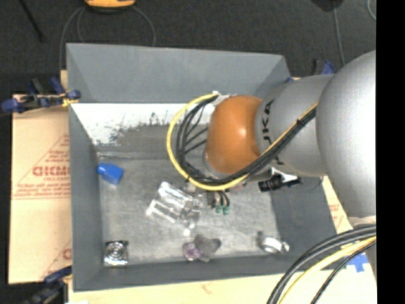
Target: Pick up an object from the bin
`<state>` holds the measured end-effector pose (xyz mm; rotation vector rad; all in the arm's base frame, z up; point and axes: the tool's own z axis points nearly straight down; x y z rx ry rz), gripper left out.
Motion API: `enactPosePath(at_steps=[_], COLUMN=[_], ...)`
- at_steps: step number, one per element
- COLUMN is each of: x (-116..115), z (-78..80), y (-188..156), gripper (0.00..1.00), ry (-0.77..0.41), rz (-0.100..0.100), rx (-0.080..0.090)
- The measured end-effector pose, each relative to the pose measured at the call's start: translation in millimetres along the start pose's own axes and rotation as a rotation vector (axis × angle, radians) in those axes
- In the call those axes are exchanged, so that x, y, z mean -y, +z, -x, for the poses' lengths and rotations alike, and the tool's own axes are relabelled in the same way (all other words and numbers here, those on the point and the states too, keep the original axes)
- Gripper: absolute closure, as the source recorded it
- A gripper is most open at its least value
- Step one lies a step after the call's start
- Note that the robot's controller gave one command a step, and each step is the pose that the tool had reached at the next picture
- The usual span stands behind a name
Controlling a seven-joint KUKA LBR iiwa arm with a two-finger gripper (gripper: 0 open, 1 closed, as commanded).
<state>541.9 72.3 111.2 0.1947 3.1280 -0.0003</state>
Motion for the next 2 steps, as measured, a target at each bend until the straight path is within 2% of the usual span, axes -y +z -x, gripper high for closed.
enactPosePath(at_steps=[1, 2], x=[8, 54], z=[16.2, 40.4], y=[-108, -129], gripper=[1.0, 1.0], ry=[-0.037, -0.165], rz=[0.0, -0.003], rx=[0.002, -0.004])
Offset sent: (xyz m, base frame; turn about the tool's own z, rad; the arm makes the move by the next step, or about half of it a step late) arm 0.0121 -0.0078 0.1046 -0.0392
